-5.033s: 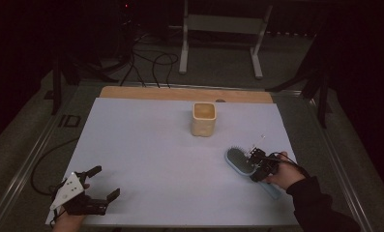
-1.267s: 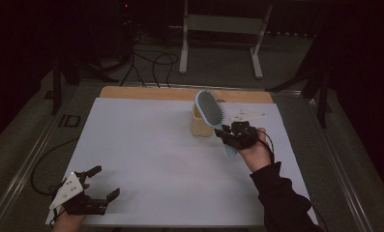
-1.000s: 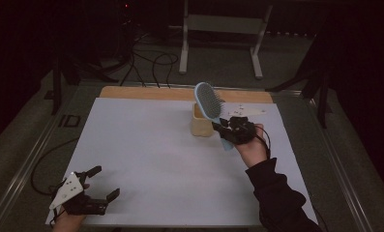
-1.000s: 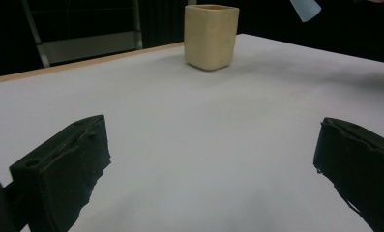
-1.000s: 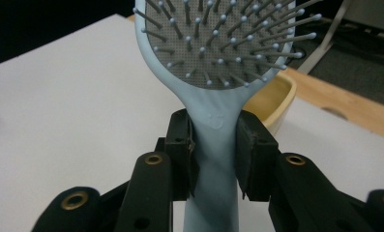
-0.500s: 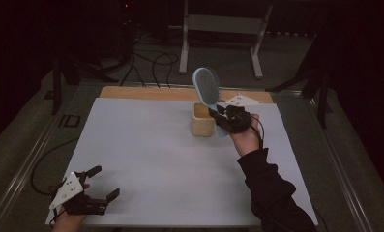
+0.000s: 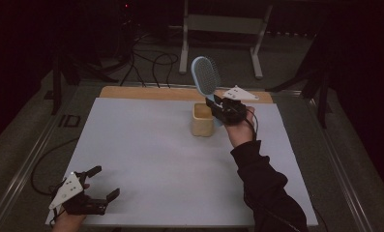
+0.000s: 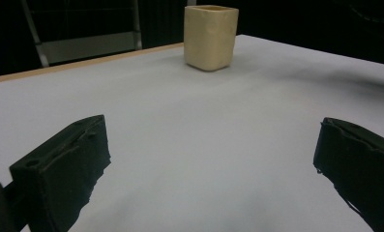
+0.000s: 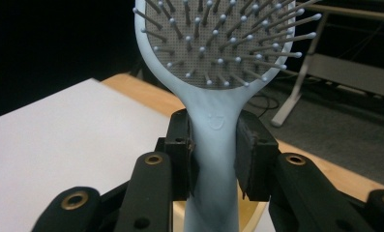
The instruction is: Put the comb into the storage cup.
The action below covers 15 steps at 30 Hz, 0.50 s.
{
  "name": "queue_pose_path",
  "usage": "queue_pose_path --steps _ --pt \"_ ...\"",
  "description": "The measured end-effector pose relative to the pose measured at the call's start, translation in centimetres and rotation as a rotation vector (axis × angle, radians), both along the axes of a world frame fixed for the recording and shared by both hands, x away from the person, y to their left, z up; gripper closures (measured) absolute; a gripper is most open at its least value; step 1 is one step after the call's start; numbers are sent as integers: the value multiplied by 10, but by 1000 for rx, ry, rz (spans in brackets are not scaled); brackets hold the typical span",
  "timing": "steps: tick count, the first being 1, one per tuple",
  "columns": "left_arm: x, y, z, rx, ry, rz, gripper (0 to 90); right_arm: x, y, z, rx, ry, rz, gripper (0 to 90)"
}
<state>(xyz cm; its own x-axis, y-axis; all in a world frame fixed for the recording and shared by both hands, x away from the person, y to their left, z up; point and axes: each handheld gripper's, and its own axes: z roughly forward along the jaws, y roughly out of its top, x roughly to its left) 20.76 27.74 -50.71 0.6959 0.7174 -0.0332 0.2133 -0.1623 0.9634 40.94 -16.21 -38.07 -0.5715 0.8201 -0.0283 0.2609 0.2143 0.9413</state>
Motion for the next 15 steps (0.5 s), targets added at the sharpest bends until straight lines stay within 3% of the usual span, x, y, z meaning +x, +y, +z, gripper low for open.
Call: queue_pose_path --steps 15 --pt "0 1 0 -6 1 0 0 21 8 11 52 -36 1 704"
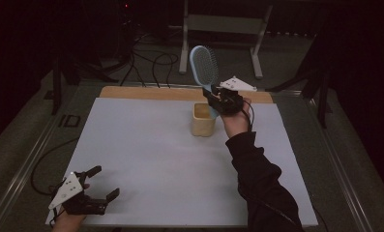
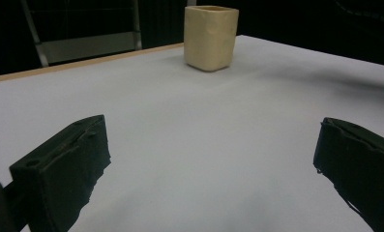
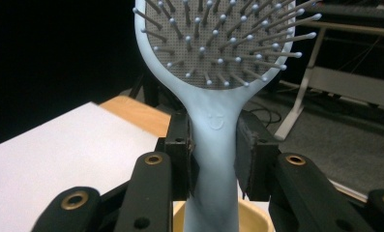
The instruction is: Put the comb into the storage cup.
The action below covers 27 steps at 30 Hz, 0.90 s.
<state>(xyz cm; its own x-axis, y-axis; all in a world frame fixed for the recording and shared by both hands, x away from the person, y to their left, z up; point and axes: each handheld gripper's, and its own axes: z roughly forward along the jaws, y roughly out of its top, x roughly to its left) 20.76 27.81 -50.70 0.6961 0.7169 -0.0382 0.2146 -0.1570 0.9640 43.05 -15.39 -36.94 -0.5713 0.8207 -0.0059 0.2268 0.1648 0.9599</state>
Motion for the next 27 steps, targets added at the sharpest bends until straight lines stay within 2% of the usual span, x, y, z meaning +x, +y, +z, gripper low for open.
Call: queue_pose_path --steps 6,11,15,21,24,27 --pt "0 1 0 -6 0 1 0 8 2 0 35 -8 -2 704" --pt "0 1 0 -12 2 3 0 12 5 1 33 -22 -7 704" --pt "0 1 0 -15 2 1 0 16 6 2 61 -31 -12 704" --pt "0 2 0 -16 3 1 0 24 10 2 76 -41 -24 704" --pt "1 2 0 -16 4 0 0 25 13 2 86 -54 -25 704" --pt "1 2 -1 -16 5 -2 0 27 15 1 110 -91 -16 704"
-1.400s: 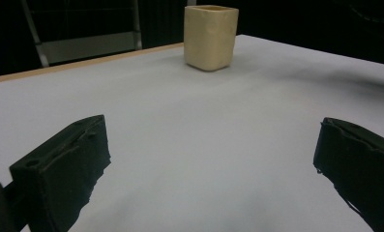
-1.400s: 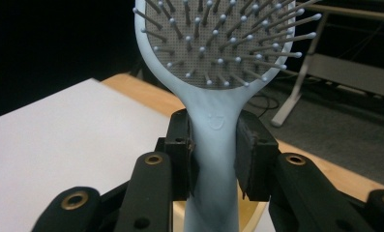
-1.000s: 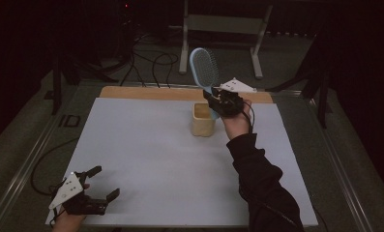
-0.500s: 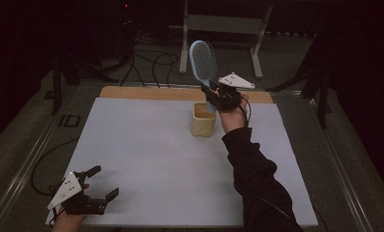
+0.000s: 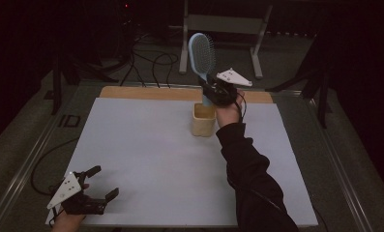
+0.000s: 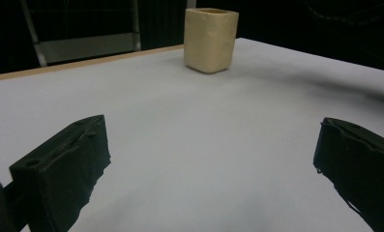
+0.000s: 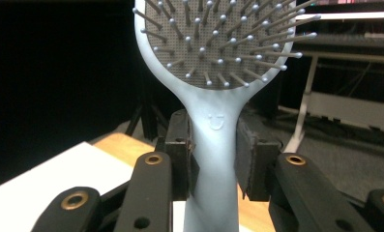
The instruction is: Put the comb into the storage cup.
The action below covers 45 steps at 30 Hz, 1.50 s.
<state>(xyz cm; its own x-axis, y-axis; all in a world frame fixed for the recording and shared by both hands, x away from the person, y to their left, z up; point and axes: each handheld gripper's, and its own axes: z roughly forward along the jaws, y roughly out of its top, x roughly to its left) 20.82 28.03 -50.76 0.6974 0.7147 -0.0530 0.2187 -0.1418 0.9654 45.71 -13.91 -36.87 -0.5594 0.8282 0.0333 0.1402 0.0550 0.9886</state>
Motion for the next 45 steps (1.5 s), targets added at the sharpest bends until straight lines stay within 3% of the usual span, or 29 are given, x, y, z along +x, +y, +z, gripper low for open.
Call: queue_pose_path --steps 8,18,22,26,45 --pt "0 0 0 -2 1 1 0 5 4 -10 7 -12 10 703" --pt "0 0 -1 -1 4 -1 0 12 1 -29 32 26 -4 703" --pt "0 0 -1 -3 4 -2 0 13 3 -37 2 37 0 703" --pt "0 -1 -1 -3 2 -3 0 14 1 -44 5 51 11 703" --pt "1 -1 -1 3 6 -3 0 13 -11 -73 40 71 36 703"
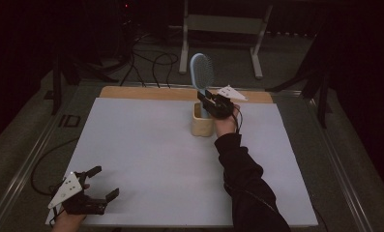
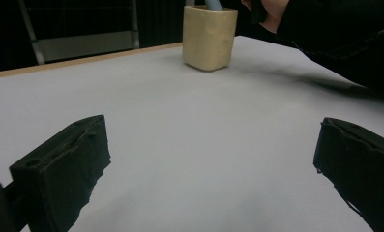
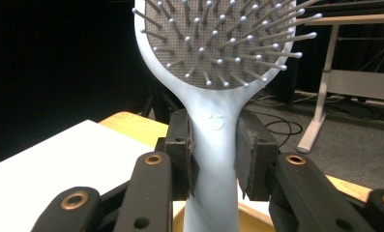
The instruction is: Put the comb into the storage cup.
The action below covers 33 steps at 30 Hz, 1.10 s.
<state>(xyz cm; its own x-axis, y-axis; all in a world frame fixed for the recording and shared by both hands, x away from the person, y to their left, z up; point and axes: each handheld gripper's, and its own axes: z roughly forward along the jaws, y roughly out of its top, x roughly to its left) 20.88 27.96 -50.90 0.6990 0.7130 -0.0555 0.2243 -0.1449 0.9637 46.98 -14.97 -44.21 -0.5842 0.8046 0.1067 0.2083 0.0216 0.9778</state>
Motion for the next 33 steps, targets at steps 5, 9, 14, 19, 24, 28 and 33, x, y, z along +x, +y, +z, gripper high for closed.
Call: queue_pose_path --steps 5,9,14,19,24,28,33 --pt "0 0 0 0 1 2 0 -2 -3 -5 4 -6 8 702" --pt "0 0 0 3 2 1 0 -4 -5 -9 5 -9 23 702" --pt "0 0 -1 4 3 2 0 -8 -4 -14 -11 -20 37 701" --pt "1 0 -1 3 5 2 0 -11 -6 -17 -27 -38 38 699" --pt "1 -1 -1 4 6 3 0 -13 -7 -19 -67 -62 44 696" --pt "1 0 -1 4 6 3 0 -14 -6 -20 -95 -73 46 667" --pt "1 0 -1 4 7 3 0 -17 -6 -21 -88 -67 75 366"
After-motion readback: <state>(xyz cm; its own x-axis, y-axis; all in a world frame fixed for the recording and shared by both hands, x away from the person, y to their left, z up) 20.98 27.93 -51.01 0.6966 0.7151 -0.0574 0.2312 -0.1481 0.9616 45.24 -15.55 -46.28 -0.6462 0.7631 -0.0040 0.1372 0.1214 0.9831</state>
